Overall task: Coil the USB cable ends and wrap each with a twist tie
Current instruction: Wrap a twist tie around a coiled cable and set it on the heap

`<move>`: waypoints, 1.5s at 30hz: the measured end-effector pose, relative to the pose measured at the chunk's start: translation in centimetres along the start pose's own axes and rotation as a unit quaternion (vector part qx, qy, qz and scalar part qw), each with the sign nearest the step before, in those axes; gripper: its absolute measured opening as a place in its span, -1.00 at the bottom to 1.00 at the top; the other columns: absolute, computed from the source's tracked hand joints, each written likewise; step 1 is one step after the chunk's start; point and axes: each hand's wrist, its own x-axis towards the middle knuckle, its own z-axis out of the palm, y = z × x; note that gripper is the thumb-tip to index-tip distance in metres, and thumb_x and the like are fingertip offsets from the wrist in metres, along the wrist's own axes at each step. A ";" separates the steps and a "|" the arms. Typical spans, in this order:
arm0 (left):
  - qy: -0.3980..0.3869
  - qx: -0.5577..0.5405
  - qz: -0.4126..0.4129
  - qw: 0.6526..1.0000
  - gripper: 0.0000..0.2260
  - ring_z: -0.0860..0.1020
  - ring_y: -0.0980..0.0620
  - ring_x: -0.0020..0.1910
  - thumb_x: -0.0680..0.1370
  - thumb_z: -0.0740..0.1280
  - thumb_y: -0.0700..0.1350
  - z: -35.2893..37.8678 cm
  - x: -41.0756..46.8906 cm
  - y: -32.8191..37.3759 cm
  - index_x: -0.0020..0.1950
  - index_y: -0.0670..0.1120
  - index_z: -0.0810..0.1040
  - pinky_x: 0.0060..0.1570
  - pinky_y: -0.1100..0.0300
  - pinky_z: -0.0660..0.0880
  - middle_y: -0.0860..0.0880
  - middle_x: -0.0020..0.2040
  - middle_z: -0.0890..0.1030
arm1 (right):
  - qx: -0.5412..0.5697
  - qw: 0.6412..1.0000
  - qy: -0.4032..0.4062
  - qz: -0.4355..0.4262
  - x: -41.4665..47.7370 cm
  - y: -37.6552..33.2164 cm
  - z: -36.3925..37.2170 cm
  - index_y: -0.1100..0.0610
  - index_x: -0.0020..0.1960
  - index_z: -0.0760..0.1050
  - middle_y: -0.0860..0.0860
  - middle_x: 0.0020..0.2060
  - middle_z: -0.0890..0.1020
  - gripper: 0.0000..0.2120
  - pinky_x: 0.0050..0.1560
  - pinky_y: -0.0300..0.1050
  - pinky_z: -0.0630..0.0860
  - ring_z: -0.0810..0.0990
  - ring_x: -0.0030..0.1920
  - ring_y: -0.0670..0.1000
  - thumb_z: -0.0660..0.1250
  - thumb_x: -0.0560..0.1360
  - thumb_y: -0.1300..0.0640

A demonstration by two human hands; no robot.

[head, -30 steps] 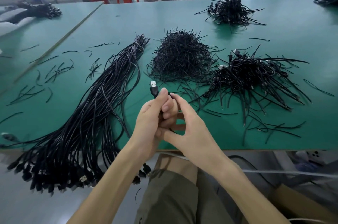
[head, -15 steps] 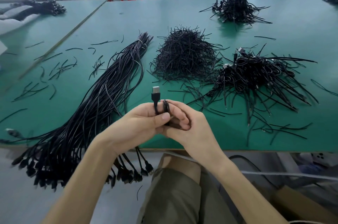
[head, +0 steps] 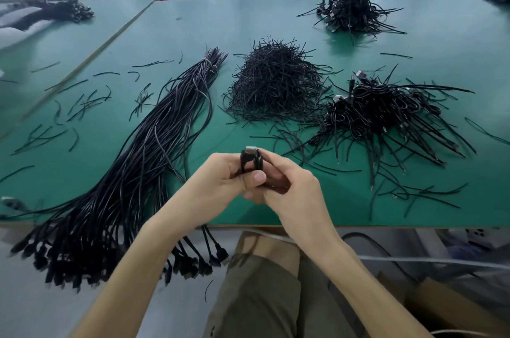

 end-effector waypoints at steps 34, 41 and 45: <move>0.113 0.113 0.016 0.987 -0.76 0.53 0.18 -0.18 0.70 0.20 -0.10 2.5 0.3 0.5 -0.15 -0.05 0.52 -0.11 0.31 0.45 0.12 -0.21 0.57 | -0.063 0.998 0.006 -0.025 0.8 0.1 0.0 0.05 0.29 0.61 -0.11 0.02 0.64 -0.55 0.11 -0.27 0.56 0.63 0.07 -0.14 0.51 0.44 0.32; 0.140 -0.035 -0.030 0.989 -0.72 0.60 -0.19 -0.04 0.71 0.16 -0.12 3.4 0.6 0.0 -0.13 -0.19 0.52 0.09 -0.13 0.54 -0.21 -0.13 0.63 | -0.080 0.997 -0.001 -0.019 0.5 0.3 -0.1 -0.15 0.25 0.57 -0.09 -0.01 0.68 -0.57 0.05 -0.21 0.59 0.65 0.02 -0.12 0.49 0.49 0.24; 0.086 0.036 -0.058 0.994 -0.74 0.58 -0.33 0.07 0.71 0.21 -0.13 1.9 0.9 0.4 -0.04 -0.22 0.61 0.18 -0.26 0.48 -0.30 -0.01 0.65 | -0.114 0.993 -0.011 -0.014 0.5 0.9 0.1 -0.01 0.37 0.52 -0.08 -0.07 0.57 -0.61 0.01 -0.16 0.59 0.63 -0.09 -0.04 0.42 0.57 0.19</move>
